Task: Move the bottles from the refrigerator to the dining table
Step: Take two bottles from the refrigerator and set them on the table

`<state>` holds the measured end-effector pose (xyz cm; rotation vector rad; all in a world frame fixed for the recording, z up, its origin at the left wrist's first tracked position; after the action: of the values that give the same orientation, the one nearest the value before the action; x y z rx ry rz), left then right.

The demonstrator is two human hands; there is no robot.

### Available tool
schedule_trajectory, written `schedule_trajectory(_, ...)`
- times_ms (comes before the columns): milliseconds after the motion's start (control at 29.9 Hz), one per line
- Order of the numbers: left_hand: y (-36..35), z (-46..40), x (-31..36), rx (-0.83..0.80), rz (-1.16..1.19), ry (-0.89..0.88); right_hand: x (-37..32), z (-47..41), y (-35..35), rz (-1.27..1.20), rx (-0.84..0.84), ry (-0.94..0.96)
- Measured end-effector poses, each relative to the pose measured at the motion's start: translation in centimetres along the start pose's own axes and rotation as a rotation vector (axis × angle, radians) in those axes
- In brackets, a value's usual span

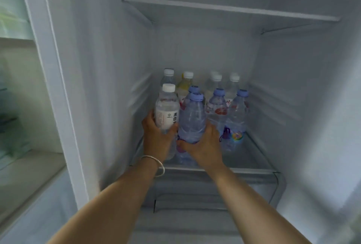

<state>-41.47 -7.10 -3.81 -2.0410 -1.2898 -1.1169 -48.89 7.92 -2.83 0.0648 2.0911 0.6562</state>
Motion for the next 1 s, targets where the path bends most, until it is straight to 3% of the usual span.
schedule_trajectory(167,0.0,0.1,0.5,0.056,0.039,-0.029,-0.4,0.0,-1.0,-0.273,0.08,0.036)
schedule_trajectory(301,0.1,0.9,1.6,0.029,0.087,-0.004,-0.9,0.4,-1.4,-0.348,0.114,0.009)
schedule_trajectory(703,0.1,2.5,3.0,0.091,0.136,0.036,-1.1,0.7,-1.5,-0.443,0.15,0.031)
schedule_trajectory(1004,0.5,2.6,3.3,0.143,0.097,0.033,-1.1,0.6,-1.6,-0.369,0.222,-0.003)
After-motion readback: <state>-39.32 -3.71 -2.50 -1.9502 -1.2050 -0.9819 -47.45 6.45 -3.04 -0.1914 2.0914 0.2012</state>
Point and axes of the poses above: each hand's wrist, its own z-axis away from the middle knuckle, its own y-axis out of the back of the hand, x = y × z, the point moved 5 cm from there along -z, towards the middle knuckle, and after that the axes turned 7 degrees about -y, right-handed, at the moved point
